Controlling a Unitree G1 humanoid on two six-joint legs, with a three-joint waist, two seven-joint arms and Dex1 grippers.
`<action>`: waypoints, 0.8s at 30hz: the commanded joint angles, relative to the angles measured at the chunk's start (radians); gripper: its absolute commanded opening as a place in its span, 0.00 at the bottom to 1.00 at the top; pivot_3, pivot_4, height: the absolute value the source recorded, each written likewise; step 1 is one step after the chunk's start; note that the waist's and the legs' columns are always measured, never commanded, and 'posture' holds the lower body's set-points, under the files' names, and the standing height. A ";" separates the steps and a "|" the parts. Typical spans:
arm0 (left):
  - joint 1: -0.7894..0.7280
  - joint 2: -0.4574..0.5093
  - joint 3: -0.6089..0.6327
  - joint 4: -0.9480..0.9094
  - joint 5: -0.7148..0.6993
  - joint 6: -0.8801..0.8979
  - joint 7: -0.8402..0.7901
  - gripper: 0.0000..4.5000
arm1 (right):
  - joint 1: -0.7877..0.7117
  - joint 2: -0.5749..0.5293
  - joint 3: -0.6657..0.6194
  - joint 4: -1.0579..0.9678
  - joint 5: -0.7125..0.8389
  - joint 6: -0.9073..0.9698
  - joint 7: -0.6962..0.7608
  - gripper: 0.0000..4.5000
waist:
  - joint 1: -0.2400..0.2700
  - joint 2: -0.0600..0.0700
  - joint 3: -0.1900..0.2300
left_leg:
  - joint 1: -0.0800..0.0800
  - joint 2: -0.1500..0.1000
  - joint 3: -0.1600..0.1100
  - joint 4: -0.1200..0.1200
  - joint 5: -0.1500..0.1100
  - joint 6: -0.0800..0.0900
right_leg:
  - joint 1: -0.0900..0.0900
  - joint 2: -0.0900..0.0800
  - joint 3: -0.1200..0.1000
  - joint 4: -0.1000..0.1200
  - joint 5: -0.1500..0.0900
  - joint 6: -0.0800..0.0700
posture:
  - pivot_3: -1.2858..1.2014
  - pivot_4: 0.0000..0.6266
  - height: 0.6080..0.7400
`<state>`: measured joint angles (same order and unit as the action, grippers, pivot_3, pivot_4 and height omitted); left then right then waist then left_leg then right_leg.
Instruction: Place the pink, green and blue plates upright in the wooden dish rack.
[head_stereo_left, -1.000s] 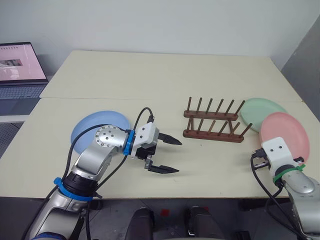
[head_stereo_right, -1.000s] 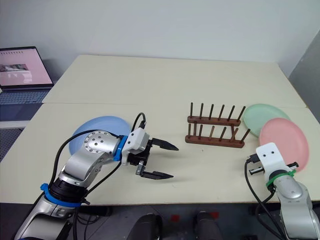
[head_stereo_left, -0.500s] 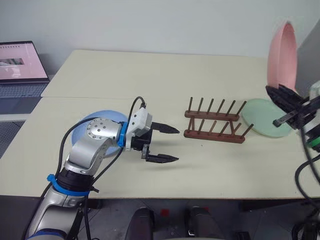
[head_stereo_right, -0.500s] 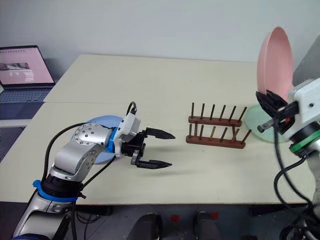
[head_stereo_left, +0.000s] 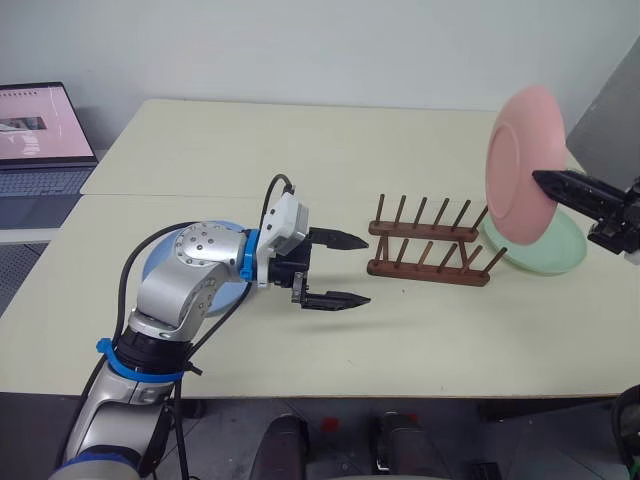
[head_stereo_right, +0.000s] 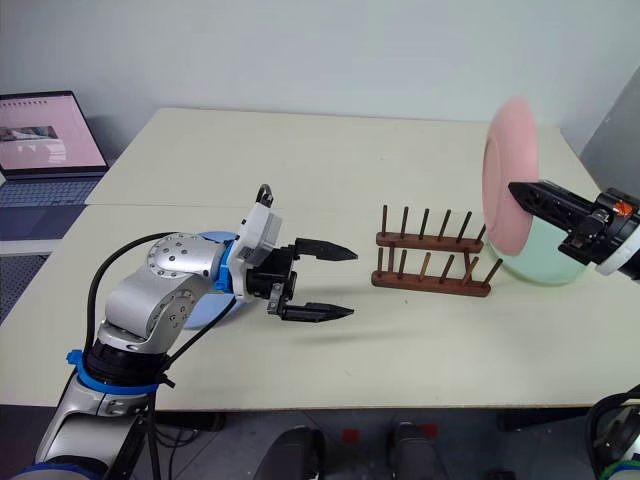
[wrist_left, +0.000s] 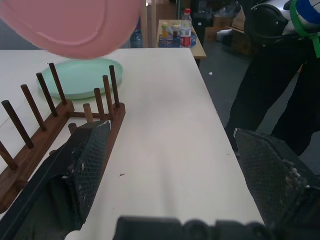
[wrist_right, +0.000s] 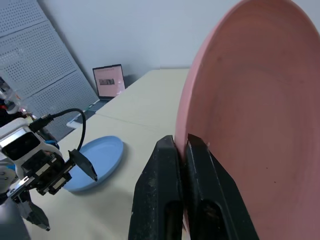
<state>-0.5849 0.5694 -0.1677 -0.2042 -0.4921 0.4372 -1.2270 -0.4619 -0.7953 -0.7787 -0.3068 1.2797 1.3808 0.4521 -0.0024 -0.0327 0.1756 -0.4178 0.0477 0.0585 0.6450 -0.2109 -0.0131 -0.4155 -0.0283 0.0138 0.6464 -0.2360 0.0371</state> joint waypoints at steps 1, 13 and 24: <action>-0.019 -0.009 0.003 -0.044 -0.013 0.003 0.015 0.97 | 0.006 -0.033 0.017 0.025 0.041 -0.030 -0.002 0.00 | 0.000 0.000 0.000 | 0.000 0.000 0.000 0.000 0.000 0.000 | 0.000 0.000 0.000 0.000 0.000 0.000 | 0.52 0.24 1.00; -0.023 -0.032 0.027 -0.064 -0.046 0.025 0.040 0.97 | -0.041 -0.090 0.075 0.136 0.160 -0.073 -0.062 0.00 | -0.001 0.000 0.000 | 0.000 0.000 0.000 0.000 0.000 0.000 | 0.000 0.001 0.000 0.000 0.000 0.000 | 0.52 0.24 1.00; -0.010 -0.032 0.021 -0.056 -0.038 0.006 0.046 0.97 | 0.020 -0.111 0.107 0.148 0.241 -0.114 -0.133 0.00 | -0.001 0.000 0.000 | -0.001 0.000 0.000 0.000 0.000 0.000 | -0.001 0.001 0.000 0.000 0.000 0.001 | 0.52 0.24 1.00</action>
<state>-0.5905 0.5425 -0.1655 -0.2324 -0.5114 0.4536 -1.1879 -0.4378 -0.8944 -0.6572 -0.1510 1.4928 1.2992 0.3221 -0.0030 -0.0327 0.1756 -0.4185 0.0480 0.0584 0.6449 -0.2110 -0.0131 -0.4163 -0.0274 0.0142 0.6461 -0.2359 0.0377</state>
